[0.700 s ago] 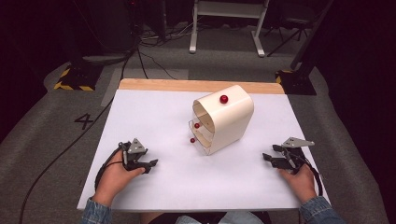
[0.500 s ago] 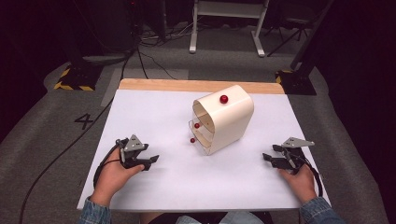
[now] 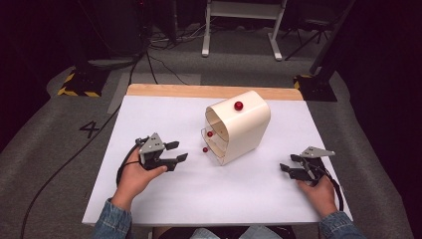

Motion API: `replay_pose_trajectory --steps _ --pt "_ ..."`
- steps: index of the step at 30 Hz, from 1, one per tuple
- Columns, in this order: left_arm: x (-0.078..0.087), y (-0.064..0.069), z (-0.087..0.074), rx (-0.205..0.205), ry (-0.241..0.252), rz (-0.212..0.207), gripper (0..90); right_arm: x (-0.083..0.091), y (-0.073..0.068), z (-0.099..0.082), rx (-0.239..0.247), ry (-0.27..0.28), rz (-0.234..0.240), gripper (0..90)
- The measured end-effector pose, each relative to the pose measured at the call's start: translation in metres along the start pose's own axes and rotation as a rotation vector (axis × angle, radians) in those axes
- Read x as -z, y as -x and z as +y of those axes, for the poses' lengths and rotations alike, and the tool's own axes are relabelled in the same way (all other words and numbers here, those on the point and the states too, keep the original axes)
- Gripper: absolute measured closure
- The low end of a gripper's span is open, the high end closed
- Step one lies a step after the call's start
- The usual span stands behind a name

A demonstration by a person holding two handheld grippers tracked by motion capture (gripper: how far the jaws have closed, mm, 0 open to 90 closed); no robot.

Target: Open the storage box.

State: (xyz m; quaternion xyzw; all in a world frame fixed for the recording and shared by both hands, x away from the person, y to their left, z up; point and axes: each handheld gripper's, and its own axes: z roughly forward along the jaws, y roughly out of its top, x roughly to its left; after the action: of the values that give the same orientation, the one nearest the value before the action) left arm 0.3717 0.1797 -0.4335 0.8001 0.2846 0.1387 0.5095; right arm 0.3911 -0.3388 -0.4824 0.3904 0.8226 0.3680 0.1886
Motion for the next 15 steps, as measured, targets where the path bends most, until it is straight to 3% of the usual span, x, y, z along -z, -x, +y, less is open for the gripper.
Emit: replay_pose_trajectory --steps 2,6,15 --pt "-0.010 -0.001 0.000 0.001 0.003 -0.008 44.3 0.000 0.000 0.000 0.001 0.000 0.000 36.1" --pt "-0.036 -0.002 -0.001 0.008 0.001 -0.072 44.0 0.000 0.000 0.000 0.001 0.000 0.000 36.1" --pt "-0.066 0.003 0.000 0.009 -0.019 -0.096 49.7 0.000 0.000 0.000 0.004 0.000 -0.003 36.2"
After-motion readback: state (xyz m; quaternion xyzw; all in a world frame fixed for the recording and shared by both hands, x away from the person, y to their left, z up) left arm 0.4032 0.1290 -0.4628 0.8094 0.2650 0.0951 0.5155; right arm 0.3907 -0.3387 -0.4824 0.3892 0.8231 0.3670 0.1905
